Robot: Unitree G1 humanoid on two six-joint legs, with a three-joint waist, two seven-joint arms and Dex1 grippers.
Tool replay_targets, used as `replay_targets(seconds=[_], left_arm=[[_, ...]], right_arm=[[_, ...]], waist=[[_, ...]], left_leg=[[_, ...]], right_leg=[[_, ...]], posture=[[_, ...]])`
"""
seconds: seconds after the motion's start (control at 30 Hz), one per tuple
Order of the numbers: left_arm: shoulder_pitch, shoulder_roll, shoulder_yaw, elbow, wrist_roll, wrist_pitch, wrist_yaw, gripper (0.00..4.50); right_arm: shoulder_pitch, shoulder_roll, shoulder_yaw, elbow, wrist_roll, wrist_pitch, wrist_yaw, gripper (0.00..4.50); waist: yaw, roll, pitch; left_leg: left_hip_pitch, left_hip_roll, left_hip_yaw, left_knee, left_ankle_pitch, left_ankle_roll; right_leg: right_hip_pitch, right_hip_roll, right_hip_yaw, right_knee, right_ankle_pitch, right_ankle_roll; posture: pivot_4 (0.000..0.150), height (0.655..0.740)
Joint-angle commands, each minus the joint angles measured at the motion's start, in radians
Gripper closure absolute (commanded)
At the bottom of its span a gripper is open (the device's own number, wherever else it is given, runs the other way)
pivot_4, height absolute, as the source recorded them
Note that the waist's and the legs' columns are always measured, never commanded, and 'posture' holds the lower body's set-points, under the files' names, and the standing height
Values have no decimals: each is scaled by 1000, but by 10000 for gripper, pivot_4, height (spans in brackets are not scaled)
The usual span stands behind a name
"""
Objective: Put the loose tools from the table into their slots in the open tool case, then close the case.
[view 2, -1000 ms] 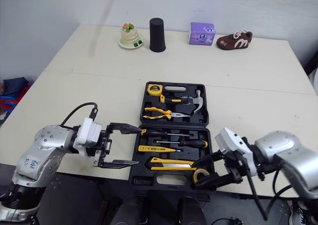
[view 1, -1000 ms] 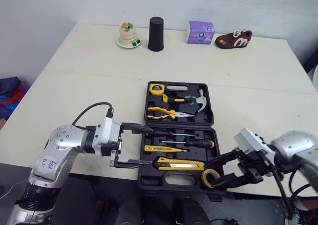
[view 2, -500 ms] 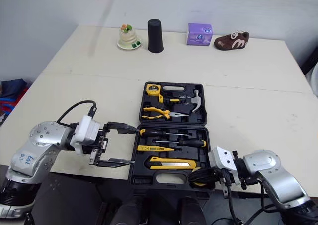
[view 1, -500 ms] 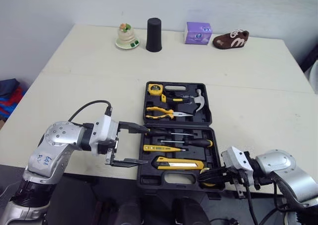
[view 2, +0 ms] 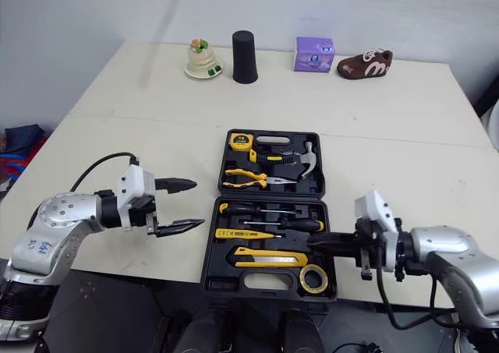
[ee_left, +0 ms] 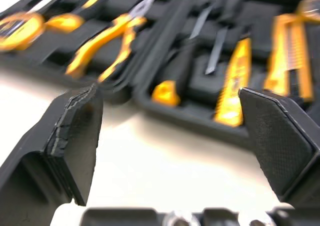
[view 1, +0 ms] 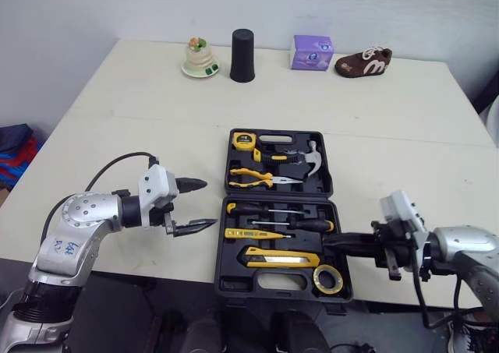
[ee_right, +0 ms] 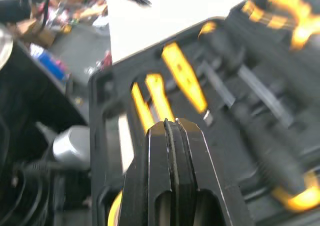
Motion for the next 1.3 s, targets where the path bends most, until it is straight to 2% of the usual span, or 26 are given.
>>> replay_targets(seconds=[0.03,0.1,0.23,0.47,0.8,1.13,1.27,1.3], left_arm=[[-42,-4,-1,47,47,57,67,15490],[-66,-22,-22,68,64,73,86,25434],[-129,-54,-113,132,125,165,112,44330],[-173,-135,-194,144,147,187,104,44330],[-270,-232,-246,255,202,118,100,44330],[-356,-326,-272,357,253,47,72,44330],[-361,-306,-245,381,296,110,123,44330],[-363,-291,-236,373,299,138,127,41613]], right_arm=[[-13,-38,-44,164,-217,-213,-31,45000],[-33,-20,-39,279,-312,-345,-55,45000],[-87,4,25,459,-431,-433,-93,45000],[-174,113,171,465,-539,-479,-127,45000],[-228,198,232,443,-569,-480,-145,45000],[-206,185,199,394,-572,-434,-171,45000],[-199,136,195,417,-582,-431,-125,45000],[-194,123,194,412,-569,-381,-114,45000]], waist=[[4,0,0],[7,-1,0],[3,-1,0],[-9,0,0],[2,0,0],[19,0,0],[25,0,0],[26,0,0]], left_leg=[[-1,-1,0,1,0,1],[-1,-2,1,1,0,2],[-1,-4,2,0,0,2],[-2,0,4,0,4,-2],[-2,-1,3,0,4,-2],[-2,-2,2,2,5,-1],[-2,-2,3,3,5,-1],[-2,-2,3,3,5,-1]], right_leg=[[0,0,0,0,0,0],[0,-2,0,-1,1,1],[-1,-2,0,0,1,2],[-4,2,1,2,1,2],[-4,1,1,2,1,2],[-3,0,0,3,1,2],[-3,0,0,3,1,2],[-3,0,0,3,1,2]], posture=[[1500,7341],[1500,7341],[1500,7341],[1500,7341],[1500,7341],[1500,7341],[1500,7341],[1500,7341]])
